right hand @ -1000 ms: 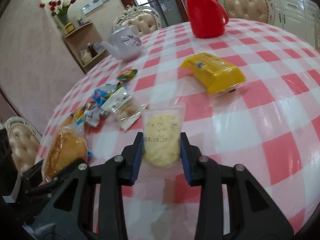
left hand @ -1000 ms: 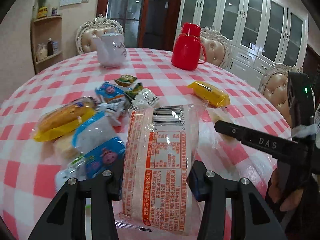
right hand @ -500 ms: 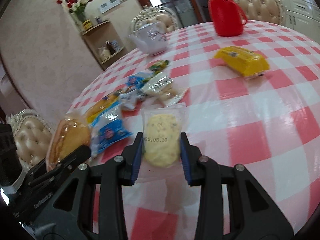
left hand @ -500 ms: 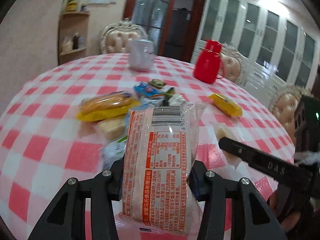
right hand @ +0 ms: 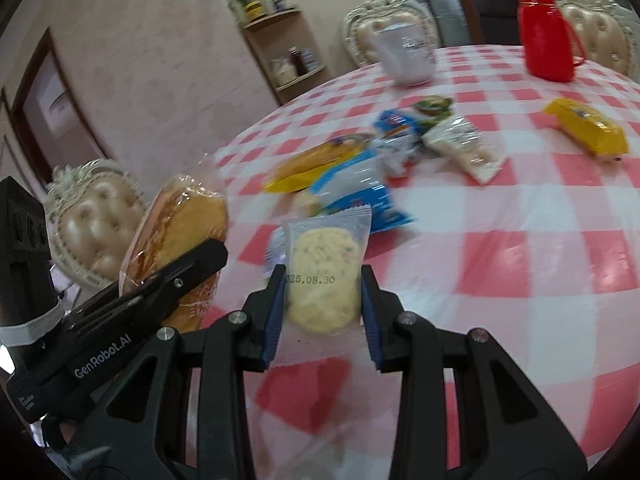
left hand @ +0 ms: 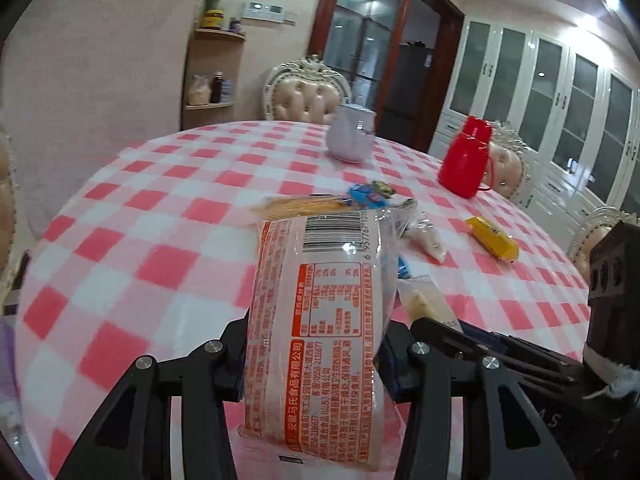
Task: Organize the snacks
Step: 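Lift the bread loaf with the left gripper while the right holds the cake packet, then carry both packets over the box and open both grippers to drop them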
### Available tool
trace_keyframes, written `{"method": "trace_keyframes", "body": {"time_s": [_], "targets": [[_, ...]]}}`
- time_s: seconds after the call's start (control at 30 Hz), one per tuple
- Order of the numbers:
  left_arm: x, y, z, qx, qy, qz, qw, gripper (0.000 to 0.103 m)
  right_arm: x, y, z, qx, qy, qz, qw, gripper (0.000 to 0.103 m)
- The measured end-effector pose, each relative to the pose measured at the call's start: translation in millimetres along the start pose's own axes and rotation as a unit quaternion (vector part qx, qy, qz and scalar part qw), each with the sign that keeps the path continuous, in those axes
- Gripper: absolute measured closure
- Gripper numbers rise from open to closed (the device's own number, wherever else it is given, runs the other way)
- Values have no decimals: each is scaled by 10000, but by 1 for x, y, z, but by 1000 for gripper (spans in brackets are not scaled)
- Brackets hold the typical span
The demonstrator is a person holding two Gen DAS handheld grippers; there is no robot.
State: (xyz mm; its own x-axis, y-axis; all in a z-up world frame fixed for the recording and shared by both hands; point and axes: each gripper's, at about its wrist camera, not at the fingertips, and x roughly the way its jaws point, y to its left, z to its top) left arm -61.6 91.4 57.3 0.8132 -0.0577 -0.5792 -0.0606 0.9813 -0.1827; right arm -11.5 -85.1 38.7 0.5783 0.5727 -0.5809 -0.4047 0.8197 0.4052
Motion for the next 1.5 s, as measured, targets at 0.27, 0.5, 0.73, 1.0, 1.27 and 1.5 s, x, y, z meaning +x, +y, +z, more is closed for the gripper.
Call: {"method": "trace_keyframes", "body": {"time_s": [0.27,0.5,0.73,1.0,1.27,1.5], "targets": [[-35,57,-17,-256,191,631,9975,54,16,46,-15,-325,330,610,9971,64],[-67,103,-36,-506,226,1088,9925,54,46,101,-32,-857,759,1102,9873,64],[-100,157,-48,-841,151,1727,9813,54,60,162,-51,-1480,1014,1611,9705,64],[-122,212,-67,-1261,250,2351,9634,54,70,224,-83,-2175,1321,2088,9443,64],[-138,261,-94,-1617,556,2978,9392,54,69,268,-116,-2782,1610,2569,9114,64],[-146,284,-113,-1874,767,3271,9230,54,66,293,-142,-3277,1771,2701,8879,64]]}}
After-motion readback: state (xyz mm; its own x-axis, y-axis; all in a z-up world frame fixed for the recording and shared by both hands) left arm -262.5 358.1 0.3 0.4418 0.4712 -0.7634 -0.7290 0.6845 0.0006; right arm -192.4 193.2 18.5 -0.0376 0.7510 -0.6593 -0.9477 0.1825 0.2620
